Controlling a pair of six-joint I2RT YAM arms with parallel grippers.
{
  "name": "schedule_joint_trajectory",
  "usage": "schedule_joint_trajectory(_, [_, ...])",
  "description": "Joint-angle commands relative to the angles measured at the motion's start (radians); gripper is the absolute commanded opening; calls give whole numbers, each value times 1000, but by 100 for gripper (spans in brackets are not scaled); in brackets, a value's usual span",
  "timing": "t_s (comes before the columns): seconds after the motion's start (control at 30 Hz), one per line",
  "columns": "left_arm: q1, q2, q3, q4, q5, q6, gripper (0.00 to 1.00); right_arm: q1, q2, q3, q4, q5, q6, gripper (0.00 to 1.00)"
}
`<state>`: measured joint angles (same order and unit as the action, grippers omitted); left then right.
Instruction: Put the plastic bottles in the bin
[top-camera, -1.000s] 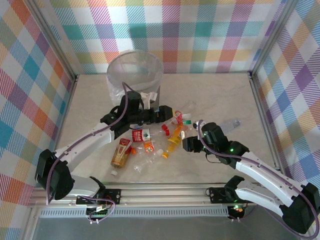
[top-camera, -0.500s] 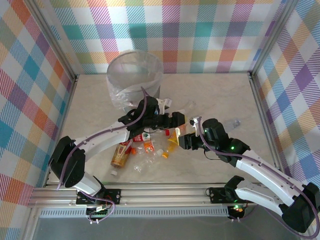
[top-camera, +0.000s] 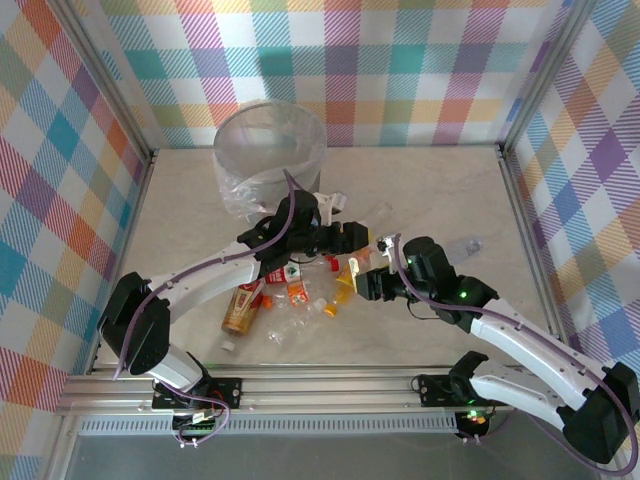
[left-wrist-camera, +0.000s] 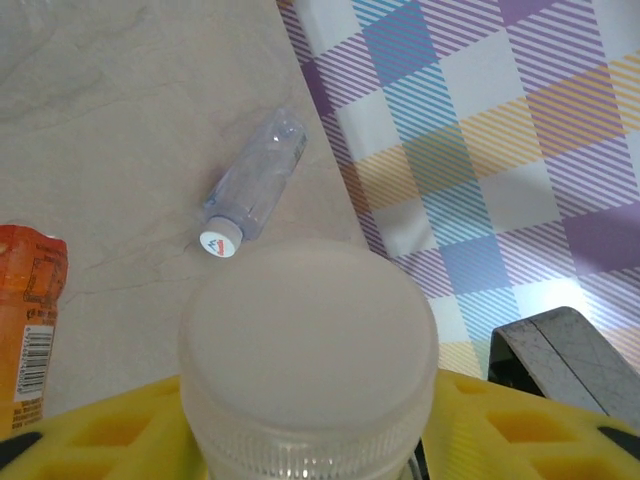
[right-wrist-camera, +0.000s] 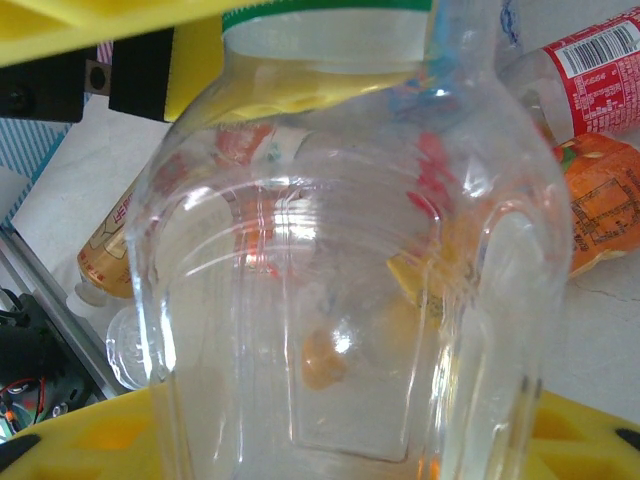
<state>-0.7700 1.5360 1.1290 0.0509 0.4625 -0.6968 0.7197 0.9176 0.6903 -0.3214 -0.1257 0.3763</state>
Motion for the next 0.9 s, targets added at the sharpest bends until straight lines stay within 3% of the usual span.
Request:
schedule_joint_trajectory(0.0, [-25, -18, 40, -40, -32, 55, 46, 4, 4, 29, 22, -24, -19, 51])
schedule_joint_trajectory(0.3, [-33, -21, 54, -70, -48, 83, 39, 4, 11, 32, 19, -29, -15, 54])
schedule_joint_trajectory(0.43, [-33, -28, 91, -163, -83, 131, 37, 4, 8, 27, 23, -30, -10, 68])
schedule_joint_trajectory(0.63, [-32, -50, 154, -296, -156, 216, 35, 4, -31, 8, 27, -33, -3, 98])
schedule_joint_trajectory(0.87, [-24, -46, 248, -458, -219, 321, 35, 4, -103, -6, 19, 8, -15, 100])
